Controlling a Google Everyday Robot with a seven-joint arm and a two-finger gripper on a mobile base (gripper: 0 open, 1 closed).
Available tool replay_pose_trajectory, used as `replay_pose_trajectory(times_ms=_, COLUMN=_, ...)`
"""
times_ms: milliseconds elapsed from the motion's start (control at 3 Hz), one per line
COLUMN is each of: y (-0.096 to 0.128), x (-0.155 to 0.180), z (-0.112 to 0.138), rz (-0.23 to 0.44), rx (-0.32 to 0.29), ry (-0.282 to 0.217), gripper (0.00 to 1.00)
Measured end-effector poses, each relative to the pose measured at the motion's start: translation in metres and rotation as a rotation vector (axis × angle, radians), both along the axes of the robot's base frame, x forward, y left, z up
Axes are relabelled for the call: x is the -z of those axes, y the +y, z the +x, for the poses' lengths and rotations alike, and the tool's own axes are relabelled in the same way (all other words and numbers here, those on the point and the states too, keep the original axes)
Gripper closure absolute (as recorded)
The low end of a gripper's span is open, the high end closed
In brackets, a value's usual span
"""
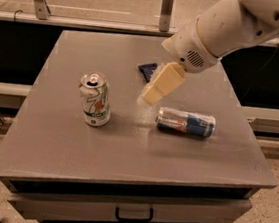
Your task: Knock 7up can over
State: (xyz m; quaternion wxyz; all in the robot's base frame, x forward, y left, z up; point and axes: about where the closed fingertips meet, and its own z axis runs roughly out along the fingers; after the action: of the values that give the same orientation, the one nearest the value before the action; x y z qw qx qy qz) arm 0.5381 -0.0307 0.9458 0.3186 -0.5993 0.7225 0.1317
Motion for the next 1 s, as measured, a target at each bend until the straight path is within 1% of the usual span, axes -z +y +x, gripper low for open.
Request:
replay_pose_trajectory(times_ms=333, y=0.034, x=0.015, z=0.002, rz=0.055, rx=-0.015, ry=0.032, gripper=0.00)
replay_pose_trajectory(times_ms=667, y=0.062, x=0.027, z=-0.002, rz=0.087, rx=-0.039, ry=0.044, gripper=0.00)
replay_pose_trajectory(times_ms=1000, y=0.084, x=0.036, z=-0.007, rz=0.109, rx=-0.060, ry=0.047, gripper=0.00)
